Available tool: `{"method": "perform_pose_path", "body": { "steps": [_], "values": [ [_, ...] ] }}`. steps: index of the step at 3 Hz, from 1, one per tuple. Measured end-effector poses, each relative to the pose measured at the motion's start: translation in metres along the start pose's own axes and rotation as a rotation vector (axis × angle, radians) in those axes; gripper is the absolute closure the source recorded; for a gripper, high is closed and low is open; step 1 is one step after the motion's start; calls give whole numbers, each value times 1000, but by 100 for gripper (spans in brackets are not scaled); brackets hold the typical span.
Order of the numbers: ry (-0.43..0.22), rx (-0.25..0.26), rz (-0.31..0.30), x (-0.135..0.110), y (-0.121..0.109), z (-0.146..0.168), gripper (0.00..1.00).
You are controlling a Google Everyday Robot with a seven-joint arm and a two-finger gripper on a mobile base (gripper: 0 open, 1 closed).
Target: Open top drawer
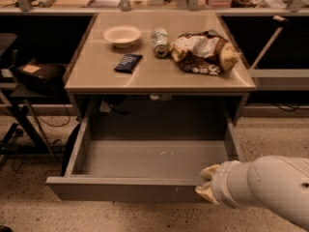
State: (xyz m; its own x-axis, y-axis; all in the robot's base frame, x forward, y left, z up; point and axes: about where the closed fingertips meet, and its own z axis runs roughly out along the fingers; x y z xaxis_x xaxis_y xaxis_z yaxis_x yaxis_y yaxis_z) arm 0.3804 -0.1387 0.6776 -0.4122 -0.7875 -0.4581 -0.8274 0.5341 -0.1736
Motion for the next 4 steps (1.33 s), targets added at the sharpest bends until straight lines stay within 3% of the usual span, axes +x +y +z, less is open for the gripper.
{"method": "perform_pose_path", "body": {
  "steps": [1,2,4],
  "values": [
    [7,-5,-10,1,10,-4,100],
    [7,-5,-10,1,10,-4,81],
    [7,-5,-10,1,10,-4,35]
  ]
}}
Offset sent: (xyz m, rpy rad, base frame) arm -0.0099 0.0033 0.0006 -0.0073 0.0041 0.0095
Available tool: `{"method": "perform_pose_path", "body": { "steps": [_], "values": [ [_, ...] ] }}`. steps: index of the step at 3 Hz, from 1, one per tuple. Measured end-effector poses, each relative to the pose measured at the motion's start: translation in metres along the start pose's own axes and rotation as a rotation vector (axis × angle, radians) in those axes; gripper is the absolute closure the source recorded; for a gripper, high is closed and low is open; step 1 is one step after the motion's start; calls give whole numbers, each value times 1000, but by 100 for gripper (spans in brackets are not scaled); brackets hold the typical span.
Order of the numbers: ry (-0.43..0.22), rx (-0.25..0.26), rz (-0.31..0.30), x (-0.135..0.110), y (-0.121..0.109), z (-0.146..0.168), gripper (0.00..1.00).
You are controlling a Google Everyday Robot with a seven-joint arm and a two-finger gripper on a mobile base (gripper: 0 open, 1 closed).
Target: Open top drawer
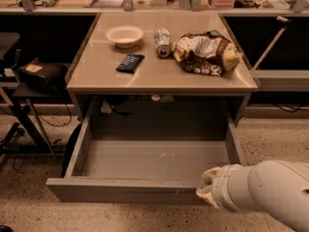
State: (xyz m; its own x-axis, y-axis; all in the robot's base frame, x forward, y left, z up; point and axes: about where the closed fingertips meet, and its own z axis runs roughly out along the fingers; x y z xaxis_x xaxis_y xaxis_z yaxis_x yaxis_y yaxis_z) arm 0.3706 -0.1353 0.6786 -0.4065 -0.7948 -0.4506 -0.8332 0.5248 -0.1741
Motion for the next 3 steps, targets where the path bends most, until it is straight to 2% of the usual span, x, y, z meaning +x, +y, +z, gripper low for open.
{"method": "perform_pose_path", "body": {
  "steps": [1,2,3],
  "values": [
    [0,0,0,0,0,0,12],
    [0,0,0,0,0,0,0],
    [0,0,0,0,0,0,0]
  ]
}}
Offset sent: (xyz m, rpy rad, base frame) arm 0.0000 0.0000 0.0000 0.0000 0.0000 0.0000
